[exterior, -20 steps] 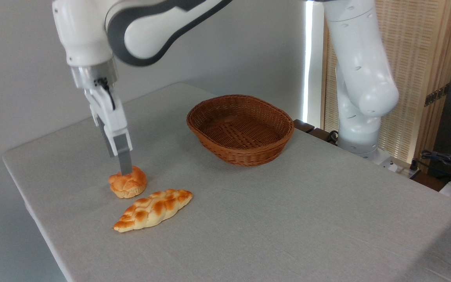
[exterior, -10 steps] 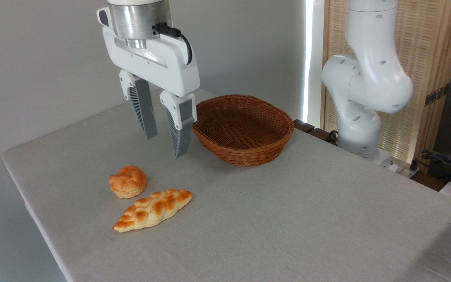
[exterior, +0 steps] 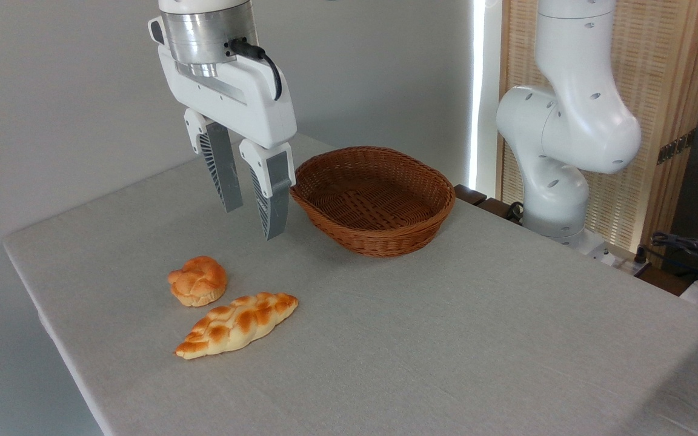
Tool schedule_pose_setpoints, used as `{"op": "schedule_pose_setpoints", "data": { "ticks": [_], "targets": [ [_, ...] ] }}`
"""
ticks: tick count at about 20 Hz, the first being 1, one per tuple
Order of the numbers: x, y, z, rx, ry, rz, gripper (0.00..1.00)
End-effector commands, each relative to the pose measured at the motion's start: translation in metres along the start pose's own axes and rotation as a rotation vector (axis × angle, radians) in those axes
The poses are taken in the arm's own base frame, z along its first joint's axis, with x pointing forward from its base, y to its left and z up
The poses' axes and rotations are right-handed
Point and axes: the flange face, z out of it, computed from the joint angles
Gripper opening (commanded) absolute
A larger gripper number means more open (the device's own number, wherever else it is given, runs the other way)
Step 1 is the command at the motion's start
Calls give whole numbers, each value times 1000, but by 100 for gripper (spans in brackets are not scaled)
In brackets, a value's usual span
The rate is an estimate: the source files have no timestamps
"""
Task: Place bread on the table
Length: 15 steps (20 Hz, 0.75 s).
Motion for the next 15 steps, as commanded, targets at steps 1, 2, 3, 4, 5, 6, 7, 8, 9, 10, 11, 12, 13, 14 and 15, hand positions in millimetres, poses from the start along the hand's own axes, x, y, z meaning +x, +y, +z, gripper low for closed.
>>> {"op": "schedule_pose_setpoints", "data": {
  "ticks": [1, 2, 3, 4, 5, 6, 7, 8, 9, 10, 11, 12, 13, 14, 15],
  "targets": [
    [-10, -6, -1, 6, -19, -13, 100],
    [-14, -11, -2, 8, -18, -22, 100],
    [-15, -13, -2, 9, -18, -21, 100],
    [-16, -13, -3, 11, -18, -21, 100],
    [-17, -14, -3, 20, -27, -20, 100],
    [-18, -16, -3, 37, -42, -16, 100],
    [-18, -15, -3, 49, -55, -14, 100],
    [-17, -14, -3, 51, -56, -17, 100],
    [-17, -13, -3, 51, -56, -17, 100],
    [-17, -14, -3, 51, -56, -17, 100],
    [-18, -15, -3, 51, -57, -15, 100],
    [-19, -16, -3, 51, -57, -15, 100],
    [-19, -17, -3, 51, -57, -15, 100],
    [-19, -17, -3, 51, -57, -13, 100],
    [-19, -17, -2, 50, -58, -15, 100]
  ]
}}
